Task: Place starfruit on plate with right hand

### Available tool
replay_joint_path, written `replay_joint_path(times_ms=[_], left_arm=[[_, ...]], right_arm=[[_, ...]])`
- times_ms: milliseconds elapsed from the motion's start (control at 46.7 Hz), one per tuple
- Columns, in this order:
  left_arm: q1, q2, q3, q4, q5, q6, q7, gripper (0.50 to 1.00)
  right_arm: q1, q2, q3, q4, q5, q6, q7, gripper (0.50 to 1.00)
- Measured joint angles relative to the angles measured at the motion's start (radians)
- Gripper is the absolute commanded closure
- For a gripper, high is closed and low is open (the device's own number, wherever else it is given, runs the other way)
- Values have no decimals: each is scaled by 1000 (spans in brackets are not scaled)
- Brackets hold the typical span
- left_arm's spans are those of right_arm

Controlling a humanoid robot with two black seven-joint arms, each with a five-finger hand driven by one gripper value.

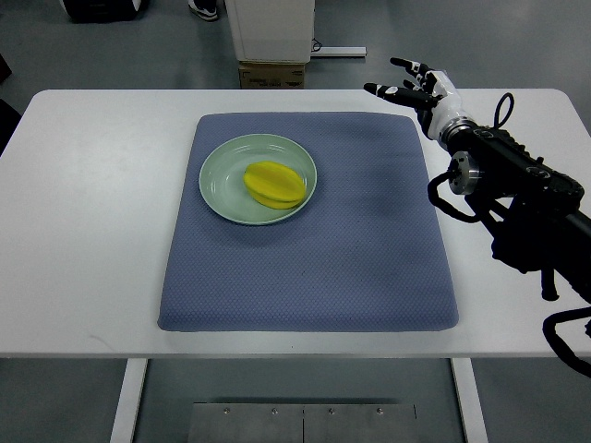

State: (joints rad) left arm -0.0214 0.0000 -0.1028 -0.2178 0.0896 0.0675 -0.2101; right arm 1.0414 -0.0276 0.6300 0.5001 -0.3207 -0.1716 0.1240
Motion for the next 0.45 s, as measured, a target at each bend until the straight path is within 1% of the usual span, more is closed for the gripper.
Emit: replay_joint_path(times_ms=[450], left_arm=[[0, 0, 0, 0, 0, 0, 0, 500]], right_arm=[[-63, -5, 110, 5, 3, -7, 0, 500]])
